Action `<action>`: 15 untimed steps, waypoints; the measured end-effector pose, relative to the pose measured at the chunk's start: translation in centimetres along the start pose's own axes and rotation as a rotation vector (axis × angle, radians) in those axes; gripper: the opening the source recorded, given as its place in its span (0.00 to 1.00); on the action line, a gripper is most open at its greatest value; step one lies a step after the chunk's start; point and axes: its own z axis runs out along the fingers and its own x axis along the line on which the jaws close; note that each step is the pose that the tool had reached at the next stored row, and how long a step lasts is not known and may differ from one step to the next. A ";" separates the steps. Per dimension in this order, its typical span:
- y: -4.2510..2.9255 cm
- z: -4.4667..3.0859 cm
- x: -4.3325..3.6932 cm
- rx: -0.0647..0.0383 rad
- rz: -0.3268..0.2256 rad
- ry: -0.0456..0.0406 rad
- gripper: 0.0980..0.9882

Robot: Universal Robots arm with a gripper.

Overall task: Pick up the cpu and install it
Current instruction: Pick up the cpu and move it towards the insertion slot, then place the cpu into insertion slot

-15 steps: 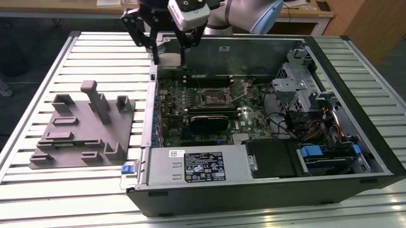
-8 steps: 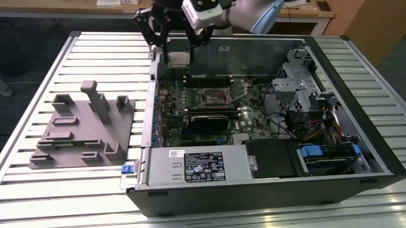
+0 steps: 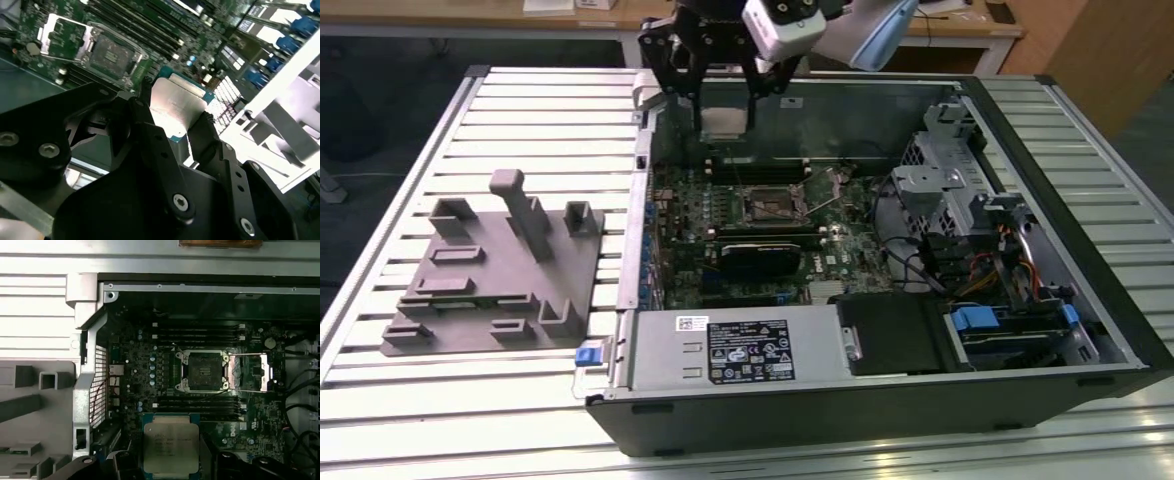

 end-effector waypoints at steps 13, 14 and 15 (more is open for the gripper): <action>0.34 0.54 -4.73 0.003 0.006 -0.0004 0.50; 0.34 0.55 -4.87 0.004 0.009 -0.0006 0.50; 0.34 0.56 -4.99 0.005 0.012 -0.0008 0.50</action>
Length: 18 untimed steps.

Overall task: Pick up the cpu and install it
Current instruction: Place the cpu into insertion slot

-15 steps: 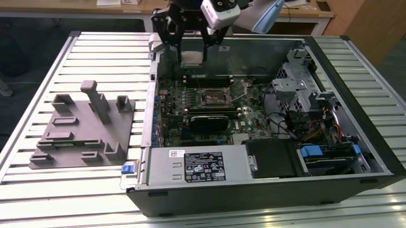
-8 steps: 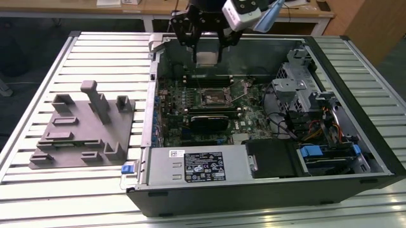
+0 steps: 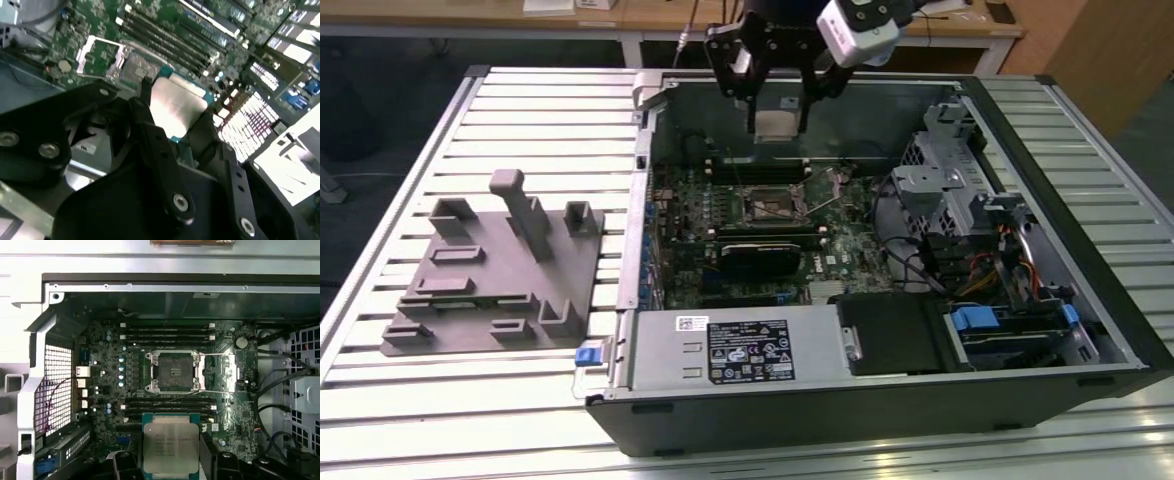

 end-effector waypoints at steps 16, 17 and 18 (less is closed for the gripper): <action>-0.01 0.29 -0.04 0.003 0.265 -0.0112 0.50; -0.01 0.32 -0.04 0.003 0.286 -0.0121 0.50; -0.01 0.34 -0.04 0.003 0.303 -0.0128 0.50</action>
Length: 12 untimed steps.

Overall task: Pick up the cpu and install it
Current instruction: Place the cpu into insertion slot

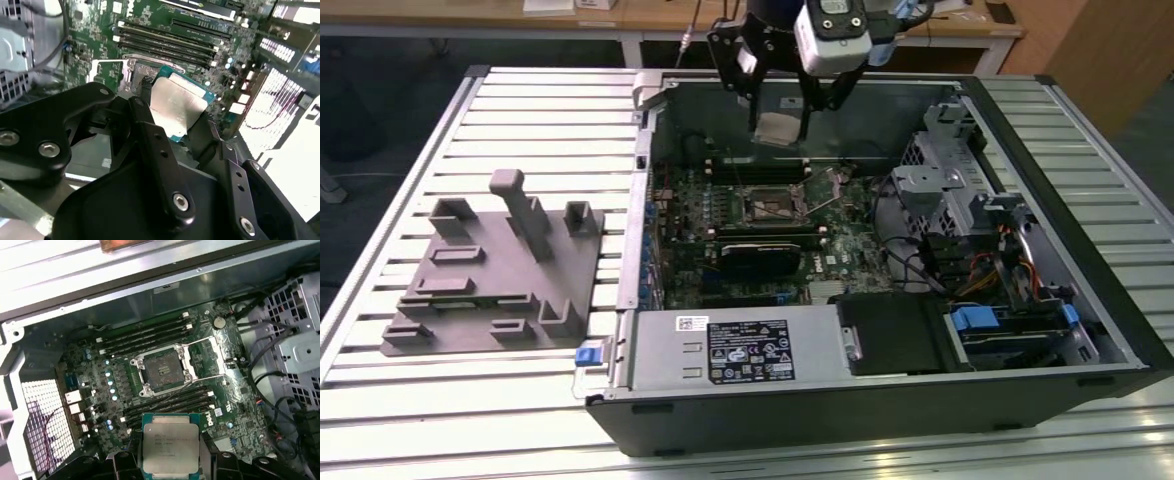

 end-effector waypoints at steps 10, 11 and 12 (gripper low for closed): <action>-0.01 0.22 0.00 0.001 0.181 -0.0076 0.50; -0.01 0.25 0.00 0.001 0.199 -0.0083 0.50; -0.01 0.27 0.00 0.001 0.217 -0.0090 0.50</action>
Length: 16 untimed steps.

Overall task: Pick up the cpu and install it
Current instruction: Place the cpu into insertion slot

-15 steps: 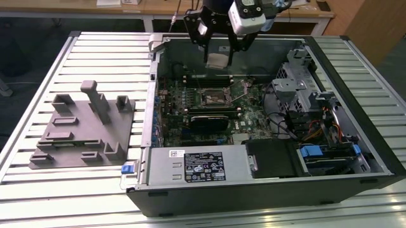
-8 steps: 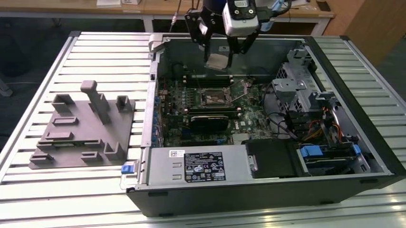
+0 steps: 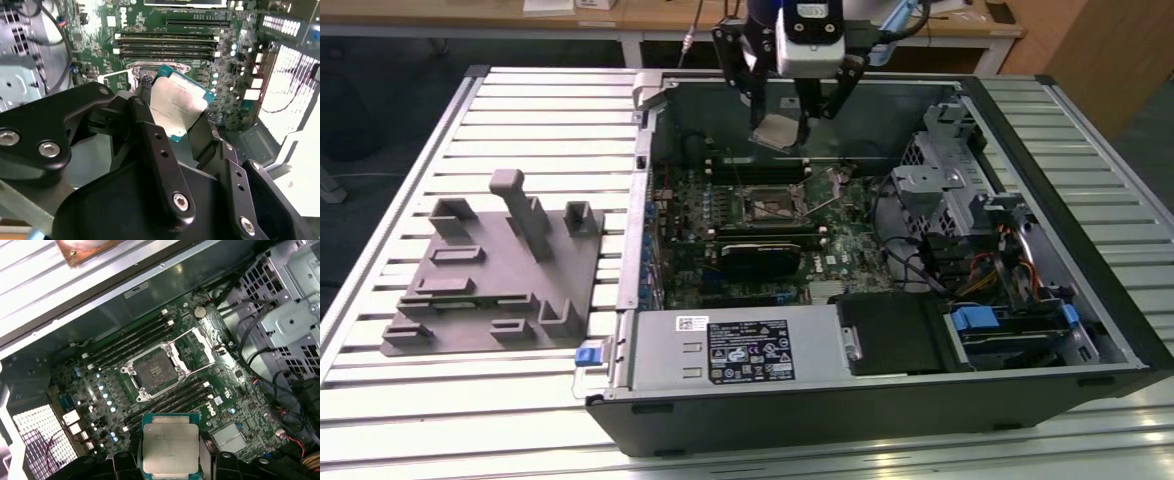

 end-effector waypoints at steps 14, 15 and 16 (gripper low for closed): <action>-0.02 0.48 0.00 0.002 0.256 -0.0107 0.50; -0.02 0.51 0.00 0.002 0.274 -0.0114 0.50; -0.02 0.54 0.00 0.002 0.292 -0.0122 0.50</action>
